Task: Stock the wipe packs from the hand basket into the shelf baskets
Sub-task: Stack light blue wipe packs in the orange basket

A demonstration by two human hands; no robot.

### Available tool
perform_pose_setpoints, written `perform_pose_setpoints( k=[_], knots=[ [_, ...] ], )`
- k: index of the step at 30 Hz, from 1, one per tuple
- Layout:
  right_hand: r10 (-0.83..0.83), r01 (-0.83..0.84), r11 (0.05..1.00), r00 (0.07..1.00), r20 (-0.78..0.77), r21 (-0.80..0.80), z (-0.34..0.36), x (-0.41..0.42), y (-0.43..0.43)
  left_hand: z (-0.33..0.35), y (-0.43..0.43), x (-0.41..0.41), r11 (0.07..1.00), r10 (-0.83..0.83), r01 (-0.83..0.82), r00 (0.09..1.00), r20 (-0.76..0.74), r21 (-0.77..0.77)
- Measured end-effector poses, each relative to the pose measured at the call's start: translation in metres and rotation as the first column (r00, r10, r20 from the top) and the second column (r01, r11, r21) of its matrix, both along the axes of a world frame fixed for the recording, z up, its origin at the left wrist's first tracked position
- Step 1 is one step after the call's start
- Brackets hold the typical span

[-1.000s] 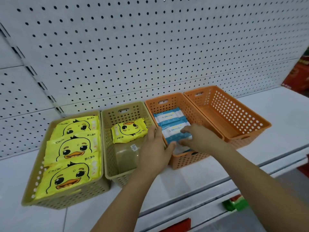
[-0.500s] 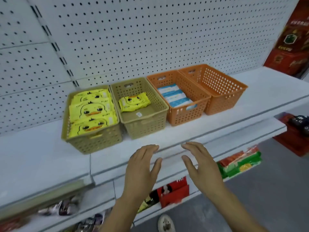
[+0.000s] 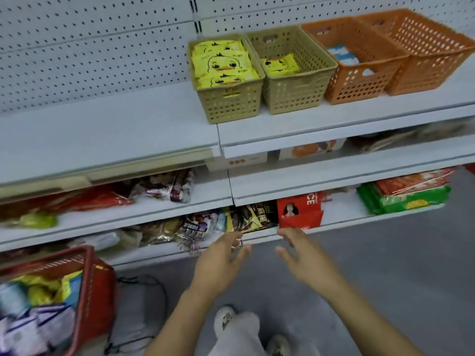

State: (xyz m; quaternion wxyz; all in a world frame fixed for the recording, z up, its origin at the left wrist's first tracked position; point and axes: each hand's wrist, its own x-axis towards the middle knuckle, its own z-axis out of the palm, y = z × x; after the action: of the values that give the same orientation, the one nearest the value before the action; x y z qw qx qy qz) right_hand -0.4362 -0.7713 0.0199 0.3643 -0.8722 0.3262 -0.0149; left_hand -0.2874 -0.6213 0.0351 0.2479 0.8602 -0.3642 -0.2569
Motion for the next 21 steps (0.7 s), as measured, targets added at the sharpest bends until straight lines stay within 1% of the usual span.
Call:
perform_pose_setpoints(
  k=[5,10,14,18,21],
  knots=[
    [0.099,-0.098,0.995,0.994,-0.04,0.017,-0.009,0.041,0.064,-0.017,0.078,0.023,0.993,0.116,-0.116,0.993,-0.019,0.035],
    [0.158,-0.159,0.986,0.987,0.027,0.05,-0.022,0.108,0.151,-0.034,0.166,0.074,0.979,0.202,-0.202,0.979,-0.027,0.016],
    [0.129,-0.135,0.986,0.989,0.067,0.096,-0.032,0.172,0.236,-0.044,0.251,0.13,0.972,0.234,-0.233,0.972,-0.032,0.028],
    [0.063,-0.083,0.975,0.993,0.101,0.207,-0.045,0.247,0.335,-0.055,0.355,0.201,0.942,0.336,-0.332,0.939,-0.077,0.054],
    [0.085,-0.11,0.953,0.992,0.098,0.281,-0.063,0.298,0.395,-0.066,0.423,0.251,0.904,0.425,-0.417,0.898,-0.116,0.091]
  ],
)
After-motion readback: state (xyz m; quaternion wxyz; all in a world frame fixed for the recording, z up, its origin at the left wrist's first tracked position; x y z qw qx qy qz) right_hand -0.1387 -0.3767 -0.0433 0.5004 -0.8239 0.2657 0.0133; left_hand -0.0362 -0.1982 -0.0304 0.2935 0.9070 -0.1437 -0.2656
